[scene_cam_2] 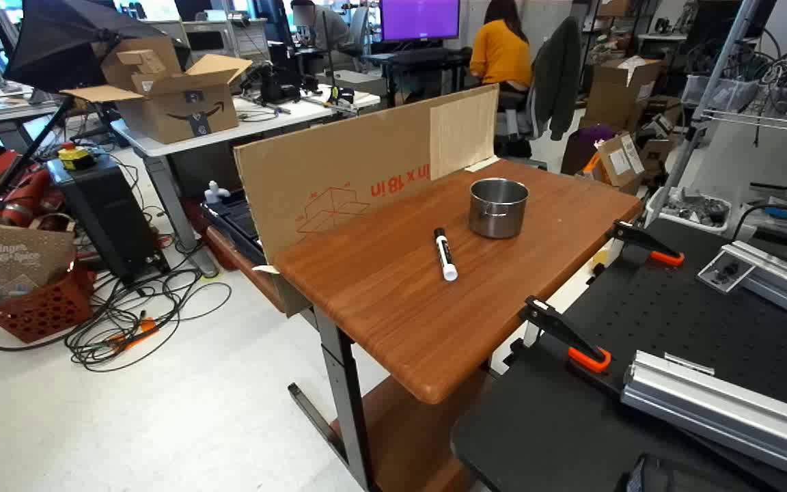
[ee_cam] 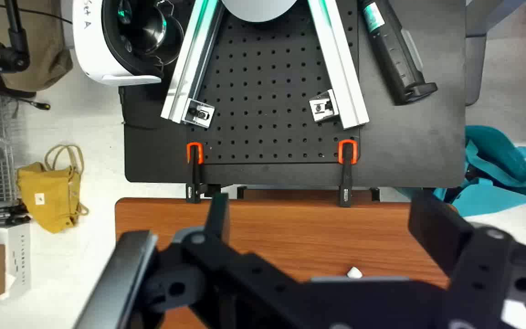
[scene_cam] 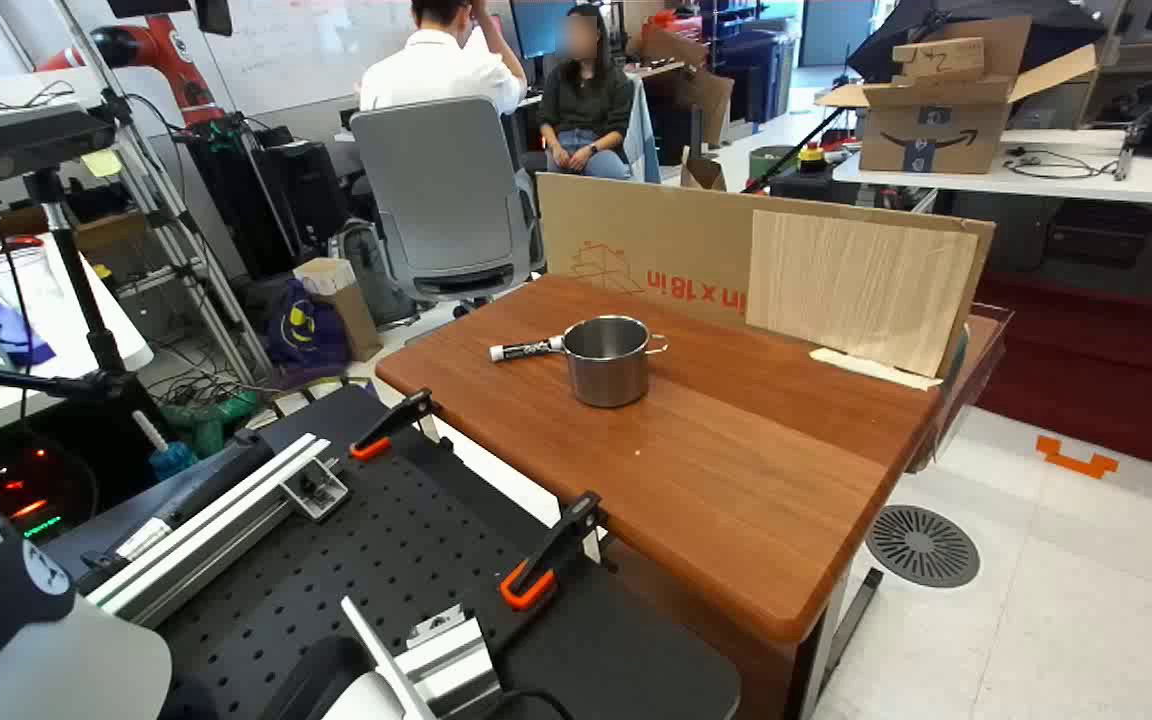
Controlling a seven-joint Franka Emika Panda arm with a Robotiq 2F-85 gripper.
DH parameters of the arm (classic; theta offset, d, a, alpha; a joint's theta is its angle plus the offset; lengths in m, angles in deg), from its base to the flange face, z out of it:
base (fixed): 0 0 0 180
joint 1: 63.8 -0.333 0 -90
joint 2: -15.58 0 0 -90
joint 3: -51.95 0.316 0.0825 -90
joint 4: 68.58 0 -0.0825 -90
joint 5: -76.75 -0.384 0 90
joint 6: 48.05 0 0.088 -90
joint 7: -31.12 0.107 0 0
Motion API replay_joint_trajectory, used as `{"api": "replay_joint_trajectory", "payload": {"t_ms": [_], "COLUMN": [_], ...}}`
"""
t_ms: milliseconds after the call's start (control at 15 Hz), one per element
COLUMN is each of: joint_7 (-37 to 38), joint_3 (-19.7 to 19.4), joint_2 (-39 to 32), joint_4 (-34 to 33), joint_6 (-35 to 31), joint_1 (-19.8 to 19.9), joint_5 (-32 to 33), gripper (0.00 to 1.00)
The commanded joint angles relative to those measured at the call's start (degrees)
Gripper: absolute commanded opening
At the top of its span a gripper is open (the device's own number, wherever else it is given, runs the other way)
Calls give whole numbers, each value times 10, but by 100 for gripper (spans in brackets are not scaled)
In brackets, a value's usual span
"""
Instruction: Put the marker in the pot
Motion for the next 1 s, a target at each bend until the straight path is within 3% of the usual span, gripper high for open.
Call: {"api": "replay_joint_trajectory", "payload": {"t_ms": [0,533,933], "joint_7": [6,11,62], "joint_3": [-14,-15,-14], "joint_2": [-3,-5,-24], "joint_4": [-1,1,41], "joint_6": [1,-6,-91], "joint_1": [-17,-16,-11], "joint_5": [5,-3,-22], "gripper": [100,100,100]}}
